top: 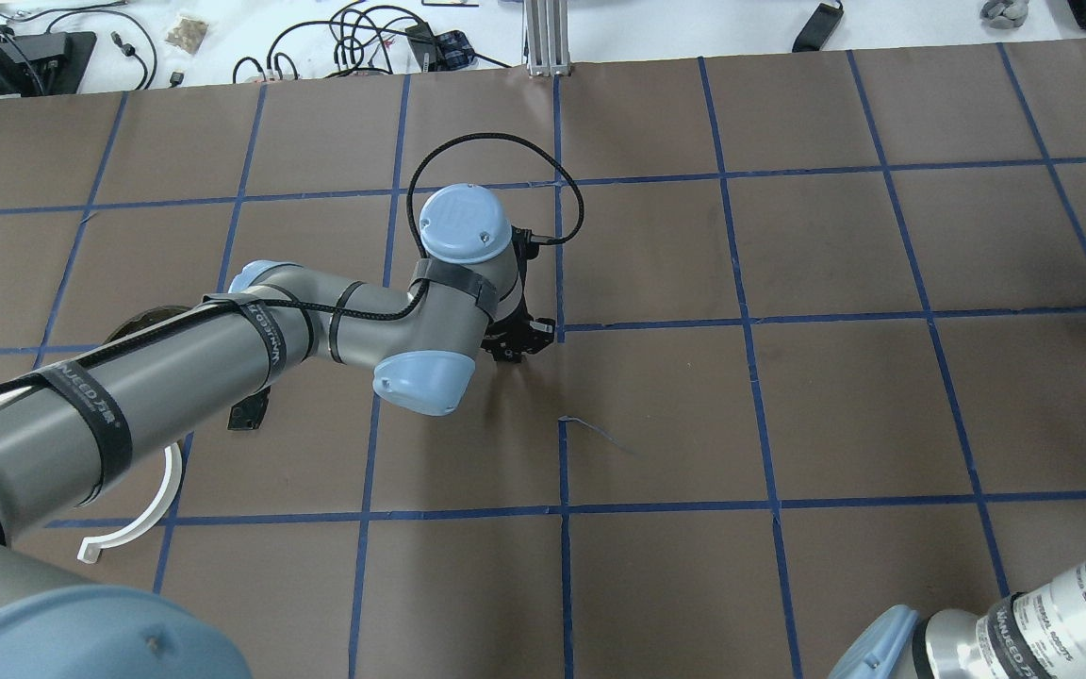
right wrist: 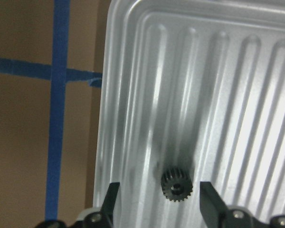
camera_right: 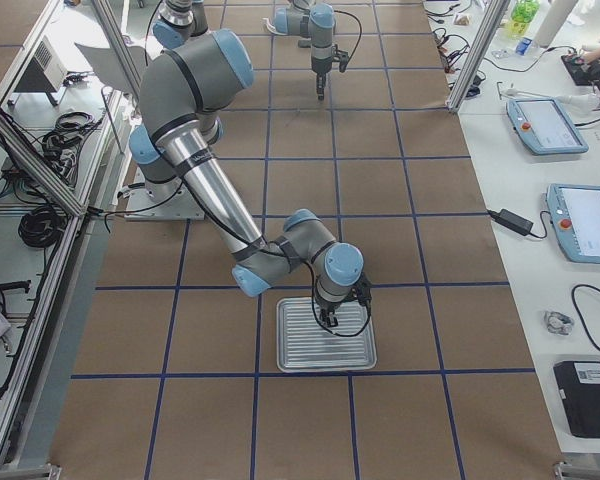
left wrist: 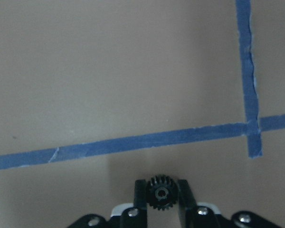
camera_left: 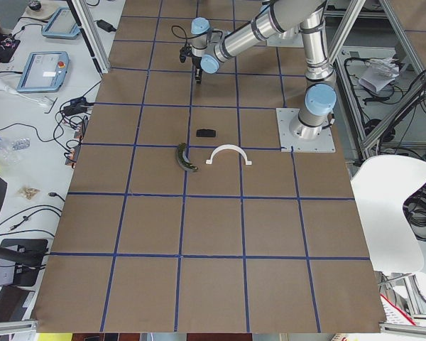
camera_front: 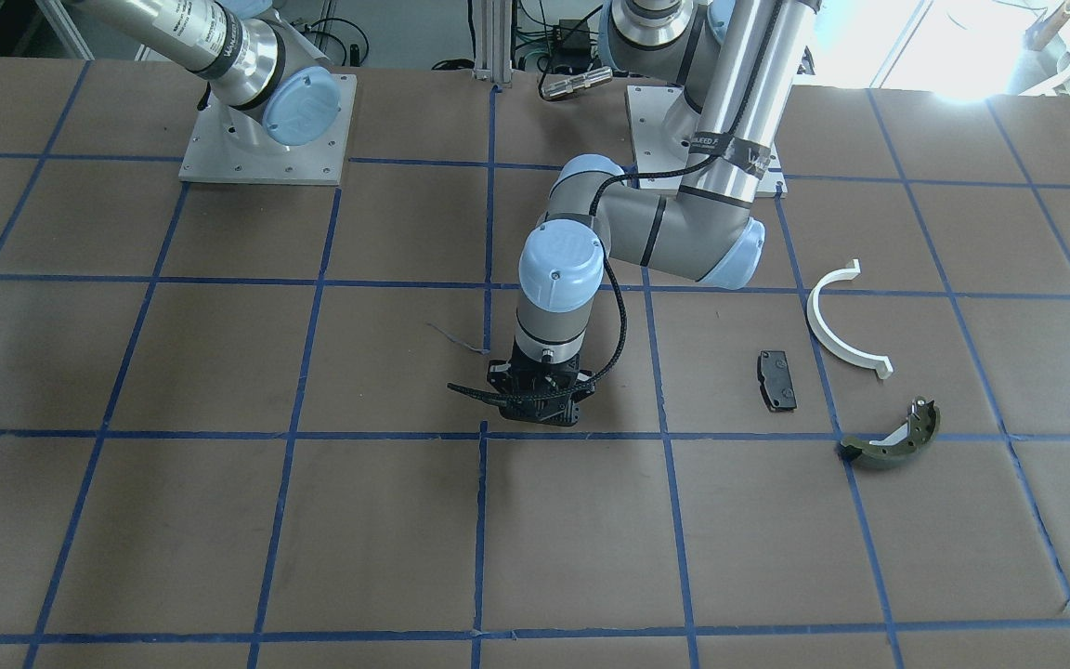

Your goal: Place bearing gear from tray to pile

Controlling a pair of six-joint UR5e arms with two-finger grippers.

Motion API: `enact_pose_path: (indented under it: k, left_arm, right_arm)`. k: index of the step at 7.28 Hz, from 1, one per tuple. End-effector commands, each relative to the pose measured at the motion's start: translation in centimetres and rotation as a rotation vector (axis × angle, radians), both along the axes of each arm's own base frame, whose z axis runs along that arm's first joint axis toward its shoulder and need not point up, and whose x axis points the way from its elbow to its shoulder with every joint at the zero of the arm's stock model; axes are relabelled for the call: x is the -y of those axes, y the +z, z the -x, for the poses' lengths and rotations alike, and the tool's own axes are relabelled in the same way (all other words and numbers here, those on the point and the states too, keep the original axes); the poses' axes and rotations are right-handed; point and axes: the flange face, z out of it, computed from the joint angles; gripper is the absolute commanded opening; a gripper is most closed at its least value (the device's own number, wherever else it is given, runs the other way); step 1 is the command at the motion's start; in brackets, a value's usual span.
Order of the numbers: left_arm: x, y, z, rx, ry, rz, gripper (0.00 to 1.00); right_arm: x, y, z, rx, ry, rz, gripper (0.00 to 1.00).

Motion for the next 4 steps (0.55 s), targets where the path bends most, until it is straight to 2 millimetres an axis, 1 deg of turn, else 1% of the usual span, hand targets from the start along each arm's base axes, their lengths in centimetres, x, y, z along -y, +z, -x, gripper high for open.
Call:
enact_pose_path:
  k: [1,2,3,4]
  left_arm:
    - [0.9,1.7,-1.5,-0.003,0.018,0.022,0.02]
    - [1.9,3.1,-4.4,0.011,0.018,-0.007,0.01]
    - [2.4,4.5,-8.4,0.075,0.023,-0.049,0.00]
    - [2.9,6.4,-13.0,0.133,0.016,-0.077,0.00]
  right_arm:
    - [0.0,-0.3,0.2,-0.006,0.015,-0.003,0.62]
    - [0.1,-0.3,0.3,-0.027,0.027,0.015,0.62]
    - [0.1,-0.2,0.4,-0.030,0.027,0.016,0.61]
    - [0.2,-0.6,0.4,-0.026,0.027,0.015,0.52]
